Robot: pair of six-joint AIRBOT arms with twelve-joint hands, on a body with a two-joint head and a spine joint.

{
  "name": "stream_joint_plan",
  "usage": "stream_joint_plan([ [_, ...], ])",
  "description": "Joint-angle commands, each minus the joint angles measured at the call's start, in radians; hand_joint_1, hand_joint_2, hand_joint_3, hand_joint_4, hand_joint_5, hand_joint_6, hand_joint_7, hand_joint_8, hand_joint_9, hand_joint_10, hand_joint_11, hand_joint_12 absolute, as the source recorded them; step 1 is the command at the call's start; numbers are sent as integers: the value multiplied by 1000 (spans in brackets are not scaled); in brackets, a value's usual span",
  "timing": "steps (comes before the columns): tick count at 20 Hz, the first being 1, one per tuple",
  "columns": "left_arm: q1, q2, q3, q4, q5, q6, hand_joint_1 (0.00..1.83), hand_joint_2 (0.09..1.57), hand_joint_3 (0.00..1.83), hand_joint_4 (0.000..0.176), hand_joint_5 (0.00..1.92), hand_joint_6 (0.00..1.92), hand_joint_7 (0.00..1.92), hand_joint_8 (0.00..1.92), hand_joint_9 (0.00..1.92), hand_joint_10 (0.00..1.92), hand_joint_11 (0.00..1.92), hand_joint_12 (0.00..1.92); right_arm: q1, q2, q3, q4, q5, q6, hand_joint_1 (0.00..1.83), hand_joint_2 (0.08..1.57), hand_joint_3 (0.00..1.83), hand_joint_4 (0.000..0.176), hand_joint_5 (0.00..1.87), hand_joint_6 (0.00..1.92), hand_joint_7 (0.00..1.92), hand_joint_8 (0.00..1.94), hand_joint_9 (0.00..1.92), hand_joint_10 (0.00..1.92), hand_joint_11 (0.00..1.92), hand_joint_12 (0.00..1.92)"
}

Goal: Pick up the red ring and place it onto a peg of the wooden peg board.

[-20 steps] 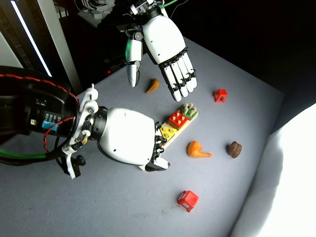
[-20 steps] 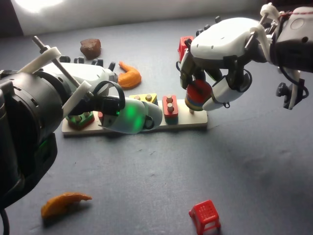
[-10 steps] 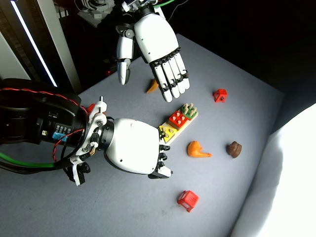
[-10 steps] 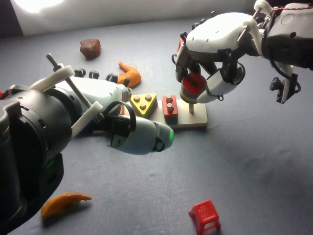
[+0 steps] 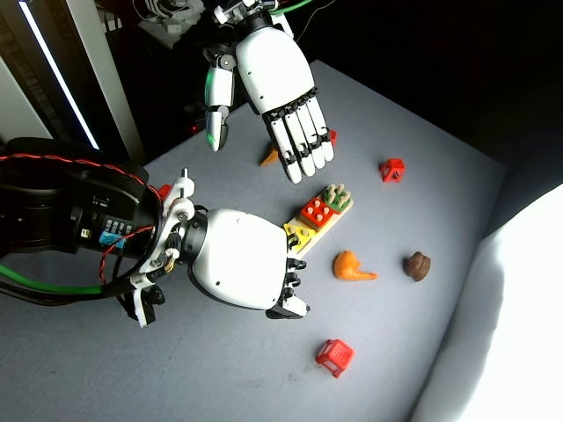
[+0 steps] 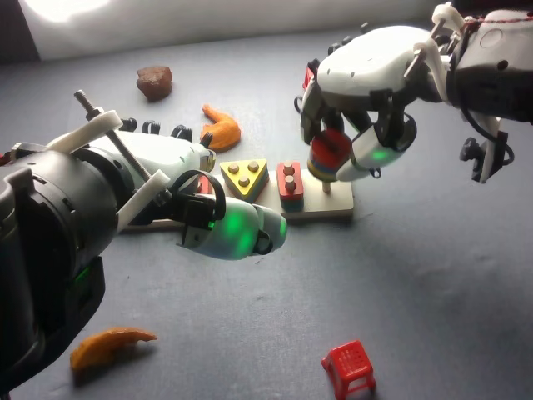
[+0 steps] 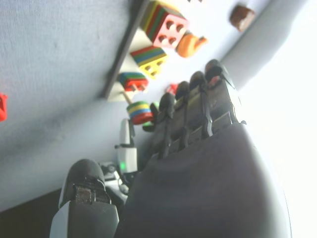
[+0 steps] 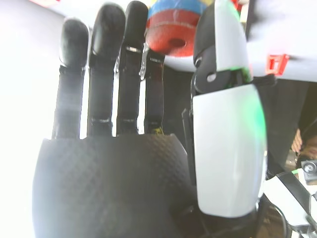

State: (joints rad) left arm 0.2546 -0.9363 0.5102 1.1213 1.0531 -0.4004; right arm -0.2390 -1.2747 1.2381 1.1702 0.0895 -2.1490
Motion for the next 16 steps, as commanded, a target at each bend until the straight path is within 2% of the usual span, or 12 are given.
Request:
stream_joint_plan([
  [1,-4,3,0,79,-1,2,0,1108,1,0,59,0,27,0,0,0,0,32,13,6,-9,-8,13,-2,1380,1096,1,0,954,929,1100,826,885,1262,464,1570],
  [10,-9,1,7,90,-6,-1,0,1113,2,0,72,3,44,4,16,3,10,48,7,-3,5,-38,14,-5,1379,1094,0,0,968,939,1122,785,865,1255,435,1551],
  [11,-9,1,7,89,-6,-4,0,1113,2,0,74,3,46,4,16,3,7,48,5,-10,21,-38,4,-4,1248,1121,2,0,908,1036,1040,965,773,1063,380,1584],
  [12,-9,0,9,89,-6,-5,0,1109,0,0,78,5,47,4,18,4,12,51,3,-18,37,-38,2,-3,1103,1105,0,0,744,654,861,640,664,866,276,1562],
  [13,-9,-1,10,89,-6,-5,0,1109,0,0,55,3,23,2,3,0,2,9,2,-24,50,-38,-1,-3,1019,1108,0,0,710,400,821,375,628,690,243,1490],
  [14,-8,-5,15,90,-6,-6,0,1106,0,0,50,2,20,2,0,0,0,2,2,-35,73,-39,-6,-4,872,1091,0,0,635,197,711,160,527,486,118,1440],
  [15,-8,-6,17,90,-6,-6,0,1105,0,0,51,2,17,1,0,0,2,1,1,-44,90,-45,-8,-4,781,1070,0,0,473,60,534,37,414,291,23,1329],
  [16,-8,-8,22,90,-6,-7,0,1103,0,0,55,4,19,2,0,0,10,4,-1,-53,108,-58,-9,-4,715,985,0,0,362,11,394,7,330,150,4,1141],
])
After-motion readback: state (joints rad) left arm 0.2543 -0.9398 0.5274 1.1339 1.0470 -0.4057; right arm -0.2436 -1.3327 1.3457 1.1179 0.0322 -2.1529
